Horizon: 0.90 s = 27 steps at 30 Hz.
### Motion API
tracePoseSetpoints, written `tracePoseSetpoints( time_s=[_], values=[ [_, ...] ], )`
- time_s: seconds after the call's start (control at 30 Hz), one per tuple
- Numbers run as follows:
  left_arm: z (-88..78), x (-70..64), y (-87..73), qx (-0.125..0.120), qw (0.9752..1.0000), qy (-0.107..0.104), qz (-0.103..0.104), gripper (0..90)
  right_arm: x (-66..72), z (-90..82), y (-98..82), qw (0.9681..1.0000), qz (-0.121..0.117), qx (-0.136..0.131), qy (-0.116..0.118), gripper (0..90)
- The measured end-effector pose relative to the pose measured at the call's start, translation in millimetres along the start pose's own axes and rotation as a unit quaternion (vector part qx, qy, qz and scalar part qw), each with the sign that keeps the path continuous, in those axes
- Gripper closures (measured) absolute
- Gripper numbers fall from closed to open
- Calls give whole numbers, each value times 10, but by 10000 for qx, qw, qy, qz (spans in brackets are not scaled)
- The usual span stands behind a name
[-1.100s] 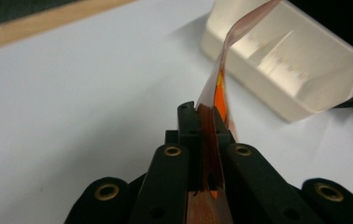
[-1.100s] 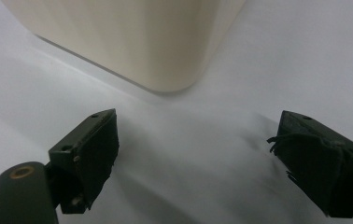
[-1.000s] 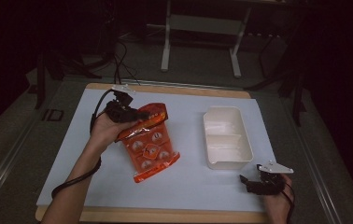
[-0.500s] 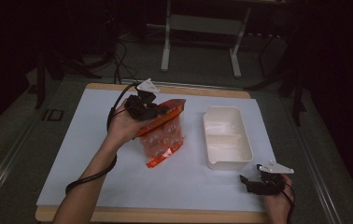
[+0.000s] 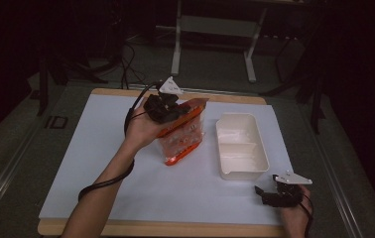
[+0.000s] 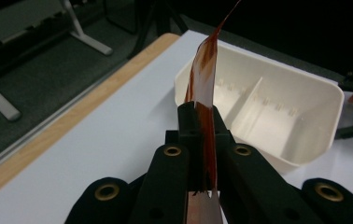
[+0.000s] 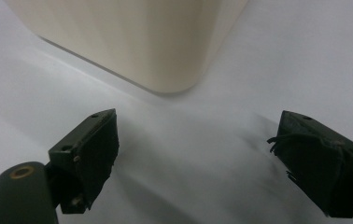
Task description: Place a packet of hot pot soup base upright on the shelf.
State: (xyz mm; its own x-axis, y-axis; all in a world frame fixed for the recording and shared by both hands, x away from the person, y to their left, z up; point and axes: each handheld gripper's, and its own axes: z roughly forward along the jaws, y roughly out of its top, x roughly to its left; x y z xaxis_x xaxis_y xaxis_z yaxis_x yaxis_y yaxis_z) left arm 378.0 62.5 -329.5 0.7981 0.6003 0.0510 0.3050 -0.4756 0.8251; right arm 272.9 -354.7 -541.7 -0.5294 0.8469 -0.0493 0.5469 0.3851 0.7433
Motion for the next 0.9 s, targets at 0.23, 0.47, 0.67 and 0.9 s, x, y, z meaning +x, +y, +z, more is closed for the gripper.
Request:
tracePoseSetpoints(
  time_s=[0.23,0.47,0.67,0.9],
  values=[
    [25,-29,102,-41,10000,-44,51,900,0,-1,0,10000,-5,-3,-1,135],
    [72,-32,217,-50,9999,-132,19,900,1,-2,0,10000,-7,0,6,135],
    [85,-37,323,-120,9998,-126,4,900,0,-1,0,10000,-6,-1,10,135],
    [106,-79,466,-220,9997,-127,59,900,2,-1,0,10000,-13,1,2,135]
  ],
)
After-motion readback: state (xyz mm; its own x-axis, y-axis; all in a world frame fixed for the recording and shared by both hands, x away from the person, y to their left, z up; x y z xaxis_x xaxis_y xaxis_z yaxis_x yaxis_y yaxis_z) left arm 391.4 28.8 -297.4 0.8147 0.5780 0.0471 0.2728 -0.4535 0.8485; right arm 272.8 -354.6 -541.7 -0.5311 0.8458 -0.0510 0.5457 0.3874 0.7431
